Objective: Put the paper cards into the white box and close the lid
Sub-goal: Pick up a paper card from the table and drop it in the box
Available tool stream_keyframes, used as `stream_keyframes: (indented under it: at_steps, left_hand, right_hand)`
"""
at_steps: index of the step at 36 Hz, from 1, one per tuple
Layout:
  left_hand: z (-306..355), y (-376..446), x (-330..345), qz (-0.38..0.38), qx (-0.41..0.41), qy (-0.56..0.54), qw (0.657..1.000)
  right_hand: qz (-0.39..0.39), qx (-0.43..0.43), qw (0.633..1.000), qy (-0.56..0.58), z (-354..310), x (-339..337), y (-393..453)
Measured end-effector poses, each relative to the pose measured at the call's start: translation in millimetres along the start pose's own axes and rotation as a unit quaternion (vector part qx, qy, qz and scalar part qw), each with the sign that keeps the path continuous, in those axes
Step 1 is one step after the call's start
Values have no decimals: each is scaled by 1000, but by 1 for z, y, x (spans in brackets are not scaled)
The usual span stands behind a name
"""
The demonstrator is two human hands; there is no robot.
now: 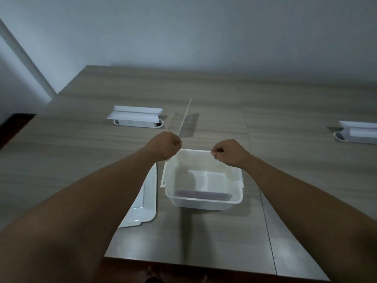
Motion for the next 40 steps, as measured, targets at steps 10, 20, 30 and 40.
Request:
stream_keyframes:
  at_steps: [10,20,30,40]
  left_hand:
    - [-67,70,-24,3,-21,52,998]
    - [-145,140,-8,8,-41,-12,999]
    - [-211,175,33,-62,-52,-37,996]
    - [-191,184,29,-56,-46,-74,995]
  right_hand:
    - [53,52,997,15,-34,26,94]
    - [66,204,976,-23,-42,87,180]
    - [96,391,913,58,-32,139,225]
    - [191,348,912,103,-28,96,198]
Point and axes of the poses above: each hand's wrist, its own y-axis towards the middle knuckle, its own x-axis out of the palm, z = x × y, the point moved 5 cm from there along y, towards the middle knuckle, and after that the axes turned 15 degrees about z, right-handed, at the moved point
